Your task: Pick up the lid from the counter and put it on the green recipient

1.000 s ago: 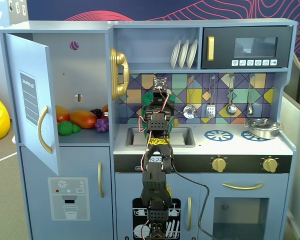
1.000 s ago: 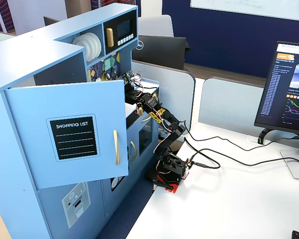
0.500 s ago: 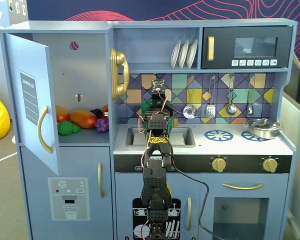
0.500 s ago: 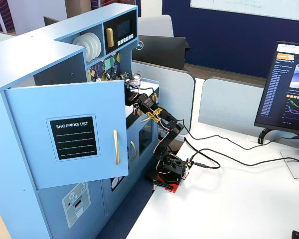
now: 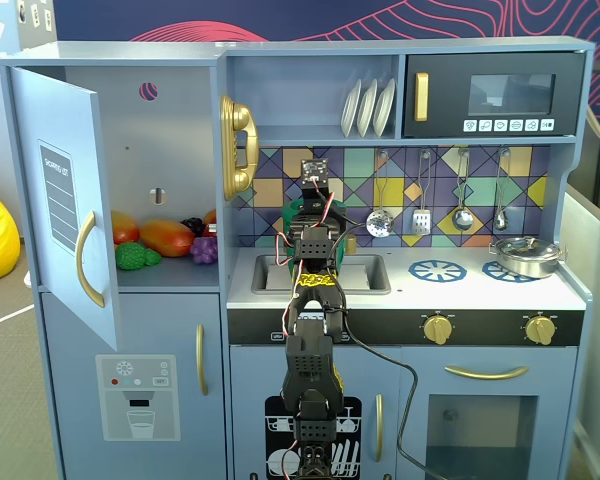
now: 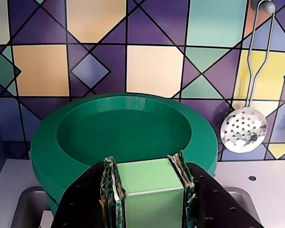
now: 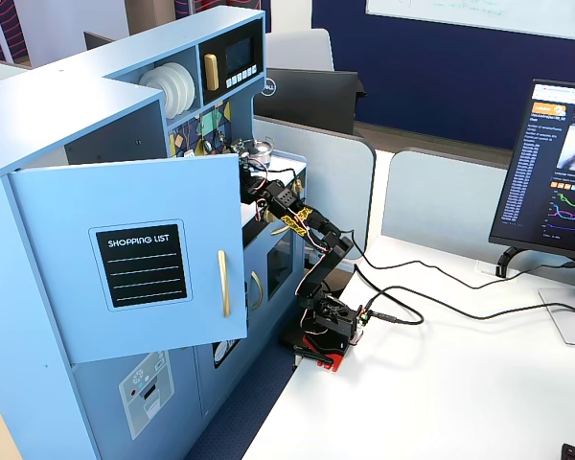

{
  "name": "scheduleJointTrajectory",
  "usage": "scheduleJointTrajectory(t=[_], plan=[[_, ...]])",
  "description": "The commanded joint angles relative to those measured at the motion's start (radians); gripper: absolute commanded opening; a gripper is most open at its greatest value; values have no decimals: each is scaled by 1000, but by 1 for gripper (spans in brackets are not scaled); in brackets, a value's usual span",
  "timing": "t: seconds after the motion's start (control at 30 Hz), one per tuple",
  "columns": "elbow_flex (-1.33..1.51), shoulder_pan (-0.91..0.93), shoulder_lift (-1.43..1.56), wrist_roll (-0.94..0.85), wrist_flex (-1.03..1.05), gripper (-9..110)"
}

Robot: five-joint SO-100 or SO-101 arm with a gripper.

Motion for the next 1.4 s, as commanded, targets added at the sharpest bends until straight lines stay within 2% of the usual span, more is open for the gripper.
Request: scheduleJointTrajectory(t=[0.0, 0.4, 0.6, 0.77, 1.1, 1.37], plan=[[-18, 0, 29, -14, 5, 0], [51, 21, 67, -34, 11, 0], [52, 32, 69, 14, -11, 28], [43, 34, 72, 32, -32, 36], [18, 12, 187, 2, 18, 38], [195, 32, 391, -17, 72, 35]])
